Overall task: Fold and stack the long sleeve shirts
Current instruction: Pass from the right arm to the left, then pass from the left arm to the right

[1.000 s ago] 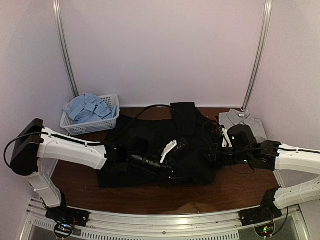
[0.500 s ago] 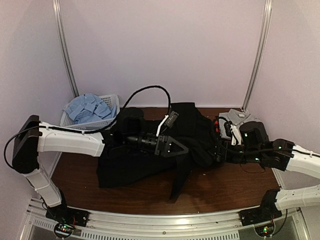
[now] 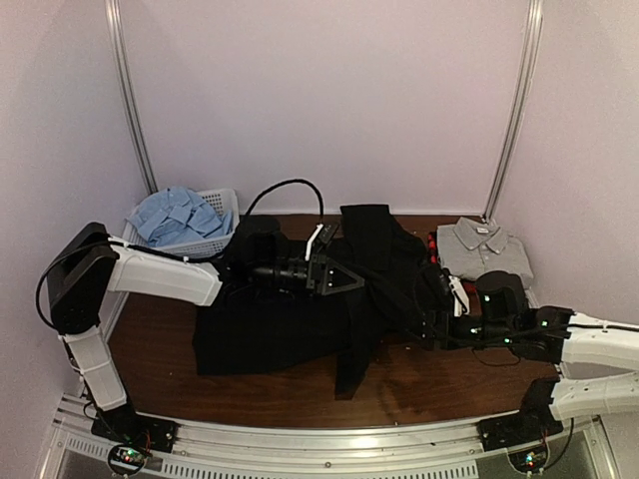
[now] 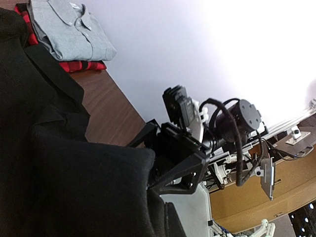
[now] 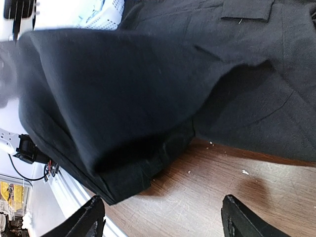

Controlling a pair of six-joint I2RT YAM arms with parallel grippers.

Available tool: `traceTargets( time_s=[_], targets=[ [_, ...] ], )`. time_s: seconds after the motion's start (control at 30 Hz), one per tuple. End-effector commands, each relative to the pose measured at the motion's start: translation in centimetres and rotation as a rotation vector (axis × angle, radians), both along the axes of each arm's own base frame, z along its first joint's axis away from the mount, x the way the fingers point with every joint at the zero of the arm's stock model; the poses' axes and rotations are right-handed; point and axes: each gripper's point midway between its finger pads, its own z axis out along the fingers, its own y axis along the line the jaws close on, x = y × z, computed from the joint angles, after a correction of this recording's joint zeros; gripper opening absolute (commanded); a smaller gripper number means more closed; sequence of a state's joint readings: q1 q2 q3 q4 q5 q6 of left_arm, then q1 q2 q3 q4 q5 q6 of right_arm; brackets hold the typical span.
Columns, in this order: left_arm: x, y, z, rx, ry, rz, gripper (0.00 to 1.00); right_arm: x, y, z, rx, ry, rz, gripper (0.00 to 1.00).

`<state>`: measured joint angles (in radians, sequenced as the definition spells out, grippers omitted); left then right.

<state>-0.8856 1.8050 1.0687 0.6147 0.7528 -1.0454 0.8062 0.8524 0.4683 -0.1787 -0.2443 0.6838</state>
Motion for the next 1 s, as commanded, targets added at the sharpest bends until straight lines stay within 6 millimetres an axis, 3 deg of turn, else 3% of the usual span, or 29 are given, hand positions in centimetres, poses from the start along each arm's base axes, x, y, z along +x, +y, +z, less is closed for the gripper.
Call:
traceTargets(
  time_s=[0.0, 0.2, 0.4, 0.8, 0.97],
  targets=[
    [2.8, 0.6, 0.4, -0.034, -0.023, 0.038, 0.00, -0.1, 1.6, 0.3, 0.090, -0.032, 0.045, 0.83],
    [5.7, 0.8, -1.1, -0.016, 0.001, 0.084, 0.00, -0.4, 3.3, -2.0, 0.055, -0.006, 0.067, 0.84],
    [8.2, 1.3, -2.7, 0.011, 0.019, 0.136, 0.00, -0.9, 6.4, -3.3, 0.012, -0.004, 0.121, 0.85],
    [9.1, 1.7, -4.8, 0.062, 0.029, 0.164, 0.00, -0.9, 12.2, -4.7, -0.170, -0.054, 0.160, 0.86],
    [9.1, 1.8, -5.0, 0.069, 0.026, 0.165, 0.00, 0.7, 11.5, -6.2, -0.411, -0.089, 0.023, 0.78]
  ],
)
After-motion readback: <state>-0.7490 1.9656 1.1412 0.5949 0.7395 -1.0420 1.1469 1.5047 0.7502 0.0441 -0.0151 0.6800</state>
